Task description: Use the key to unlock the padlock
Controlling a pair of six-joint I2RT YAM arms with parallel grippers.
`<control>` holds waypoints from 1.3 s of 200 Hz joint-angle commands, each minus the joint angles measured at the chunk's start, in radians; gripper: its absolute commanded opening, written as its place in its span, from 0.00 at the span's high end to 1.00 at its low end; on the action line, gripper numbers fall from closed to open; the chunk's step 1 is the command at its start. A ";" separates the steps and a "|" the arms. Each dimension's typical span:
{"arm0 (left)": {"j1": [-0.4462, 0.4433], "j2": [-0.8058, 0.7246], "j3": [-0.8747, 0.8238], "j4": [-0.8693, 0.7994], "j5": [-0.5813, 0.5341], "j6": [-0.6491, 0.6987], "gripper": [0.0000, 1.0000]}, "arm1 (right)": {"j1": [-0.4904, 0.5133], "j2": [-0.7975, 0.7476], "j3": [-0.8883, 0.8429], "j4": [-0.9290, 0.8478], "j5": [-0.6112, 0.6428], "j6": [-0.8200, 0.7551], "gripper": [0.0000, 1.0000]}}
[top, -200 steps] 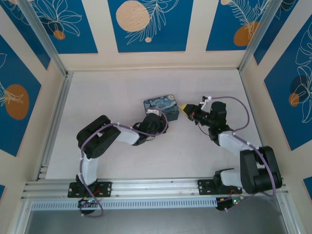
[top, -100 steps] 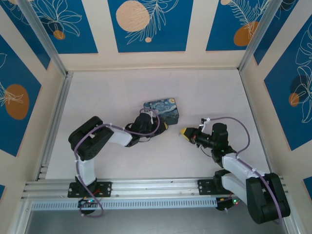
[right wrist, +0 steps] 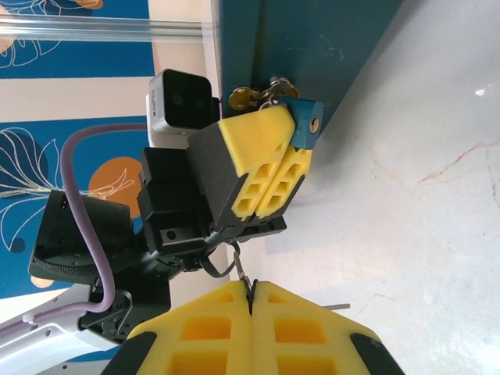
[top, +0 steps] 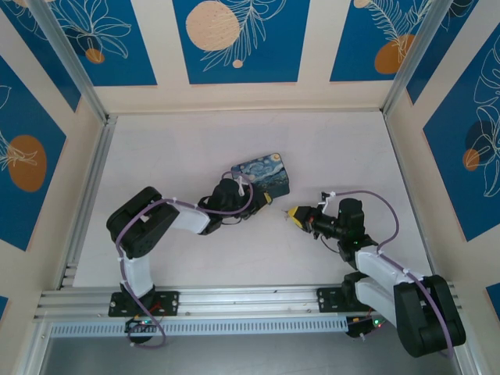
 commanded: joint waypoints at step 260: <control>0.051 -0.104 -0.036 0.198 0.101 -0.196 1.00 | 0.052 0.455 0.088 0.527 0.074 0.242 1.00</control>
